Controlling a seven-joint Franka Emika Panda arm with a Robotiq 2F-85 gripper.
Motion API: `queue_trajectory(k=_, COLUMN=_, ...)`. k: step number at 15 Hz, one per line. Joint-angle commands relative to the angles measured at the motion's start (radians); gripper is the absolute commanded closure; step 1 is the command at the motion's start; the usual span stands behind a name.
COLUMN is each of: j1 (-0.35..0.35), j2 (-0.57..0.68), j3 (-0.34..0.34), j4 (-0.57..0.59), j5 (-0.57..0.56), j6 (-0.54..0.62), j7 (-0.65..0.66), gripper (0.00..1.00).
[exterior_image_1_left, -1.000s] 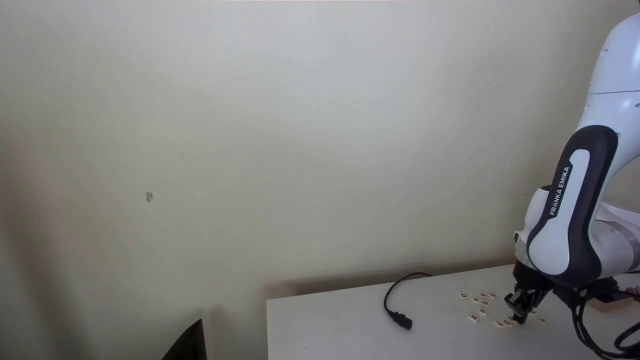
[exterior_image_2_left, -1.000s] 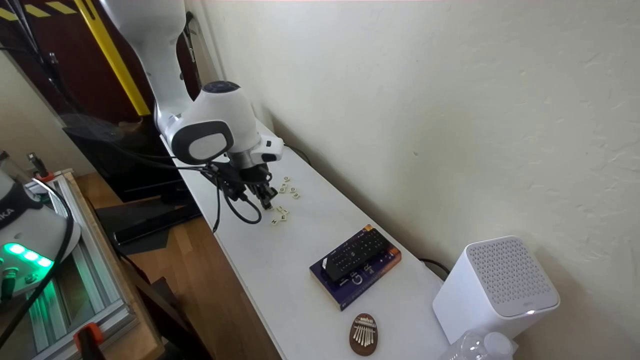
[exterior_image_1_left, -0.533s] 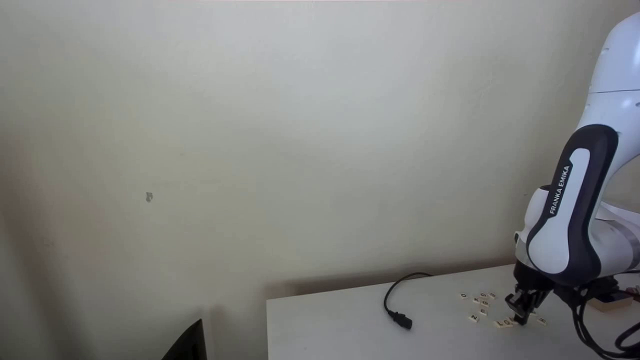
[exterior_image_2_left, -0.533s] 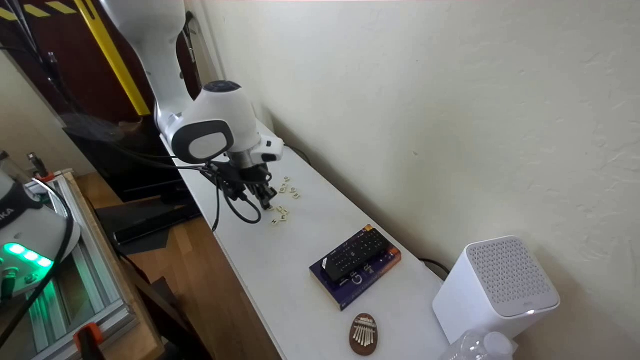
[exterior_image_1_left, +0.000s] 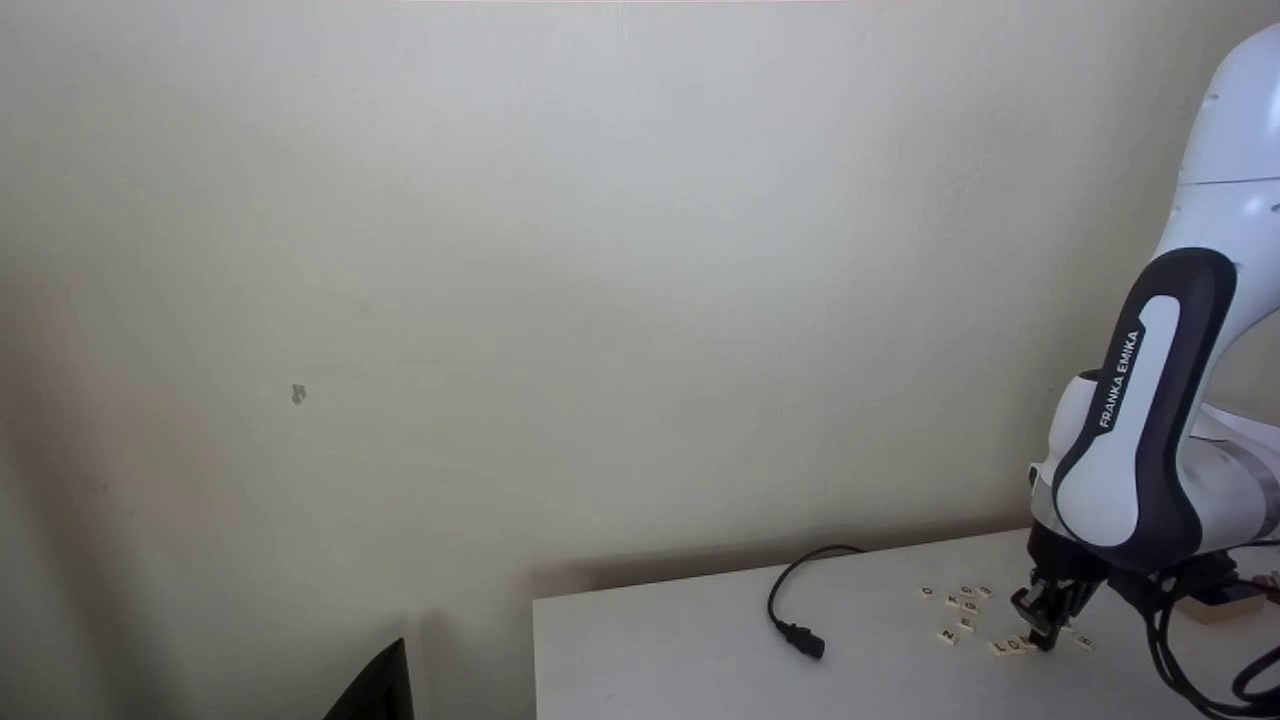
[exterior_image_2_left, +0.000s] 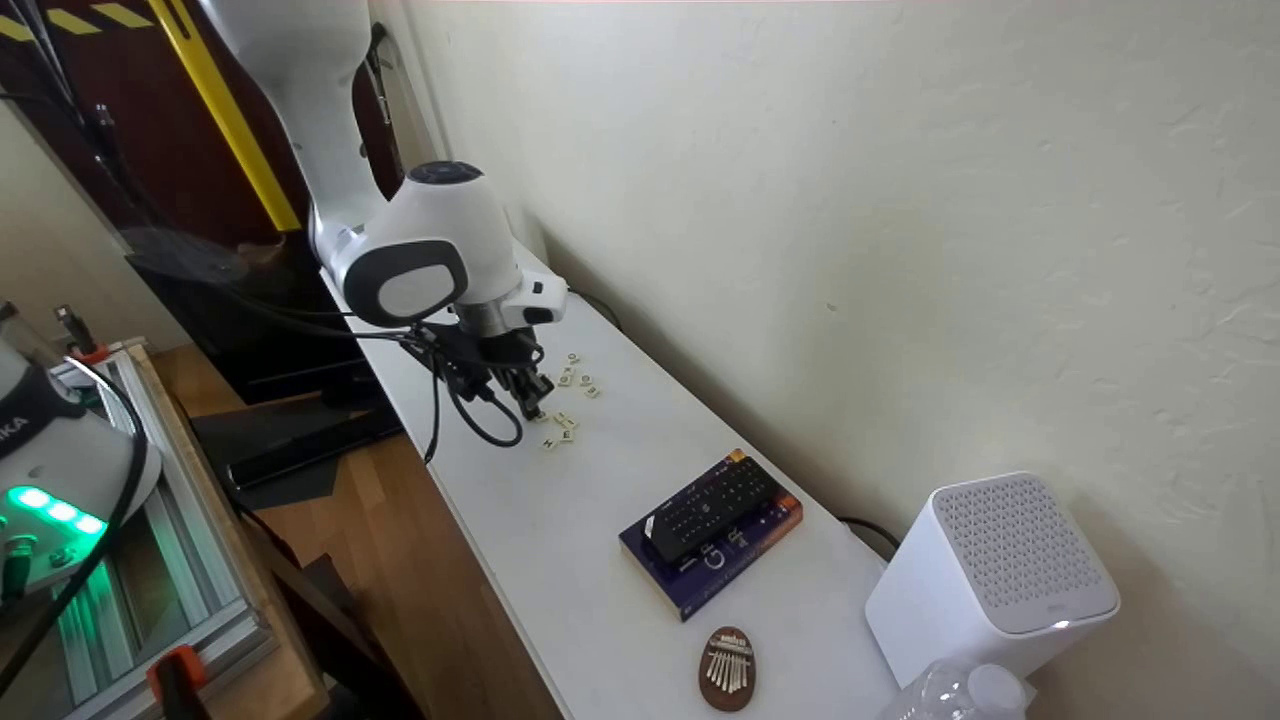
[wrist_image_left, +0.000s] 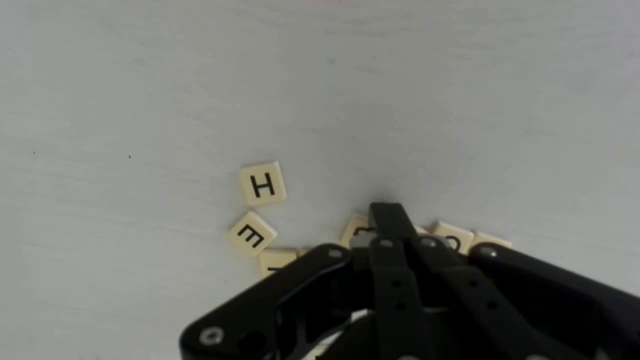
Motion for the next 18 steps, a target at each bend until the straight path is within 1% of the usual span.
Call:
queue_trajectory(k=1, j1=0.005, j2=-0.012, j3=-0.006, j4=-0.005, j5=-0.019, j6=-0.037, j7=-0.006, gripper=1.0)
queue_trajectory(k=9, j1=0.007, j2=-0.017, j3=-0.007, j4=-0.006, j5=-0.018, j6=-0.048, j7=-0.01, gripper=1.0)
queue_trajectory(k=18, j1=-0.1, j2=-0.053, j3=0.08, j4=-0.029, j5=-0.02, j6=-0.021, j7=-0.013, gripper=1.0)
